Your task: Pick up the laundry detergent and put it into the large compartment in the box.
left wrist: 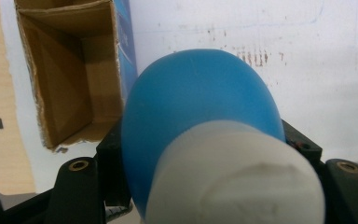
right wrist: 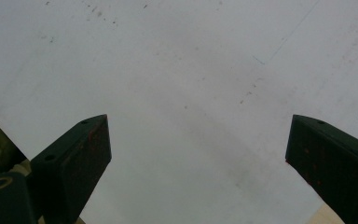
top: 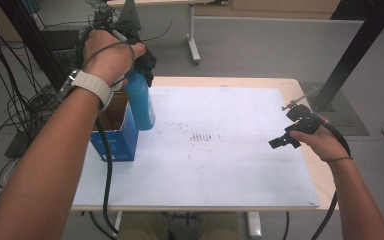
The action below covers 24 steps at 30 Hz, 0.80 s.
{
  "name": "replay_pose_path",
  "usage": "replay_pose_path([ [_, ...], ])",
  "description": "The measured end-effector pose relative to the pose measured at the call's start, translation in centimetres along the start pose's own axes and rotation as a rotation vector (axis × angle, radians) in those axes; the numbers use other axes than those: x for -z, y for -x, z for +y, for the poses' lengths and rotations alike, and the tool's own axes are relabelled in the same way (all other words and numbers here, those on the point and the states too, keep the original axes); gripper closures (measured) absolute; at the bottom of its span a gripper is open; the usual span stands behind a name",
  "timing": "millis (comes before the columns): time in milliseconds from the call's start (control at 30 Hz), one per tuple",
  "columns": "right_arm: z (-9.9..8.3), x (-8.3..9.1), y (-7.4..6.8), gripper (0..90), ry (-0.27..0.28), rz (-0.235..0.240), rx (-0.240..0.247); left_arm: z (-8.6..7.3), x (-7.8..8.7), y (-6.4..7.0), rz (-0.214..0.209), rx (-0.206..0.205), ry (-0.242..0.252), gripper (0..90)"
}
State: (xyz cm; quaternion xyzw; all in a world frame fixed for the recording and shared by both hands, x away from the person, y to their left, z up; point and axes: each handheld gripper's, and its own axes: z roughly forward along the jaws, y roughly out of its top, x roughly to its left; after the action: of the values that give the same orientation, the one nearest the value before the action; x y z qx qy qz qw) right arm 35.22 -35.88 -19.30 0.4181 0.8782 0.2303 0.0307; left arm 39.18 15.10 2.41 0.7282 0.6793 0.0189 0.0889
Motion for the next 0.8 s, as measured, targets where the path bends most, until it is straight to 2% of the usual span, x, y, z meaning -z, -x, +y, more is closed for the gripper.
replay_pose_path([
  [133, 0.1, -0.1, 0.0, 6.3, -0.003, 0.0, -0.005, -0.1, 1.4, -1.1, 0.001, -0.033, 0.01, 36.0],
  [267, 0.1, -0.2, 0.1, 6.3, -0.005, 0.0, -0.007, -0.1, 2.3, -2.0, 0.001, -0.036, 0.019, 36.0],
  [433, 0.4, -0.2, 0.0, 6.3, -0.012, -0.004, -0.007, -0.2, 4.1, -3.4, 0.03, -0.041, 0.031, 36.0],
  [467, 0.5, -0.1, -0.1, 6.3, -0.012, -0.005, -0.006, -0.2, 4.1, -3.4, 0.03, -0.041, 0.031, 36.0],
  [633, 0.8, 0.0, -0.3, 6.3, -0.011, -0.007, -0.005, -0.2, 4.5, -5.1, 0.032, -0.021, 0.044, 36.1],
  [800, 0.7, -0.1, -0.2, 6.3, -0.014, -0.007, -0.005, 0.1, 4.3, -6.0, 0.044, -0.023, 0.046, 36.1],
])
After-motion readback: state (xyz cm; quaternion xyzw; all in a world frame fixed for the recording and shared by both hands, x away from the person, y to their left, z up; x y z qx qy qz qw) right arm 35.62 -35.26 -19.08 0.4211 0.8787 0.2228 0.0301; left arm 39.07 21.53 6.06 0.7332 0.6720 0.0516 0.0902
